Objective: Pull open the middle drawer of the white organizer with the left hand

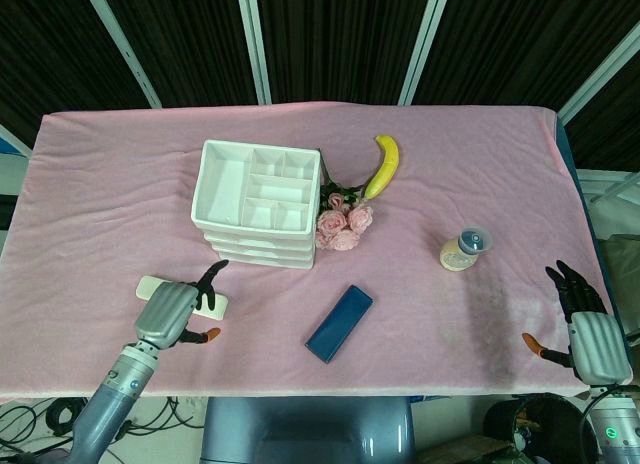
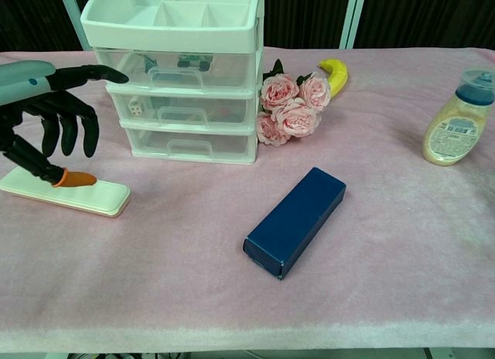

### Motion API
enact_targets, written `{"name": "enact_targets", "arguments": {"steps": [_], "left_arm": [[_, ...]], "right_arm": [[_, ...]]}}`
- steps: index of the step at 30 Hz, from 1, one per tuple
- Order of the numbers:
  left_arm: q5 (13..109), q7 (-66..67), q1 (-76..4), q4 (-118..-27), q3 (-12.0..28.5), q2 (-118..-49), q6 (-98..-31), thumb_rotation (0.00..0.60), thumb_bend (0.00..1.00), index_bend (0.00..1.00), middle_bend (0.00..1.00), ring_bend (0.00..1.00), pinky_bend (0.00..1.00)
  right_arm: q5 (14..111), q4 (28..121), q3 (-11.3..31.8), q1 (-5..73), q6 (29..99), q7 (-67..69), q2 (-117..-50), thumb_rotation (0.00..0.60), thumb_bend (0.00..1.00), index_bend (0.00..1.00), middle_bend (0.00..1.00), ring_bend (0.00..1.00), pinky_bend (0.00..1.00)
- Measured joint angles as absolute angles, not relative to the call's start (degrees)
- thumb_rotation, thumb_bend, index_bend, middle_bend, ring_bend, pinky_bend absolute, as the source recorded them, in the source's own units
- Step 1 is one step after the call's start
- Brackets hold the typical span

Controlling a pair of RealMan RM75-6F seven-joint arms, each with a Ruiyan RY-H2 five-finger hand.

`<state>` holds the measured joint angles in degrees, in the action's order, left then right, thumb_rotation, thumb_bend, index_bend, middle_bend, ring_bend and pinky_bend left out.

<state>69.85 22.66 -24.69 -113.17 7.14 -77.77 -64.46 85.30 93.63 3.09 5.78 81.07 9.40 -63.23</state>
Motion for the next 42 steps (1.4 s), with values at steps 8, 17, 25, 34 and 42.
{"name": "enact_targets", "arguments": {"steps": [8, 17, 25, 34, 42], "left_arm": [[60.4, 20.7, -28.2, -111.0, 11.3, -82.8, -62.2, 0.6, 0.23, 0.0, 0.77, 0.78, 0.87], [51.7, 16.7, -30.3, -110.0, 14.1, -87.6, -61.2, 0.6, 0.25, 0.0, 0.78, 0.79, 0.88], [49.4, 14.5, -31.8, -109.3, 15.4, -89.8, -61.1, 0.6, 0.25, 0.0, 0.79, 0.8, 0.88], [48.0, 13.0, -33.3, -108.6, 16.3, -90.9, -60.7, 0.6, 0.25, 0.01, 0.79, 0.8, 0.88], [46.4, 12.8, -34.9, -108.1, 16.9, -92.2, -60.6, 0.6, 0.25, 0.01, 0.79, 0.8, 0.88]], "right_arm": [[84.7, 93.8, 3.2, 5.8, 80.6, 9.9, -63.2, 0.6, 0.08, 0.0, 0.0, 0.0, 0.12], [84.0, 94.2, 3.4, 5.9, 80.2, 10.7, -63.0, 0.6, 0.08, 0.0, 0.0, 0.0, 0.12], [83.9, 94.4, 3.4, 5.9, 79.9, 11.2, -62.9, 0.6, 0.08, 0.0, 0.0, 0.0, 0.12], [83.8, 94.5, 3.5, 5.9, 79.8, 11.3, -62.9, 0.6, 0.08, 0.0, 0.0, 0.0, 0.12], [83.8, 94.6, 3.5, 5.9, 79.8, 11.5, -62.8, 0.6, 0.08, 0.0, 0.0, 0.0, 0.12]]}}
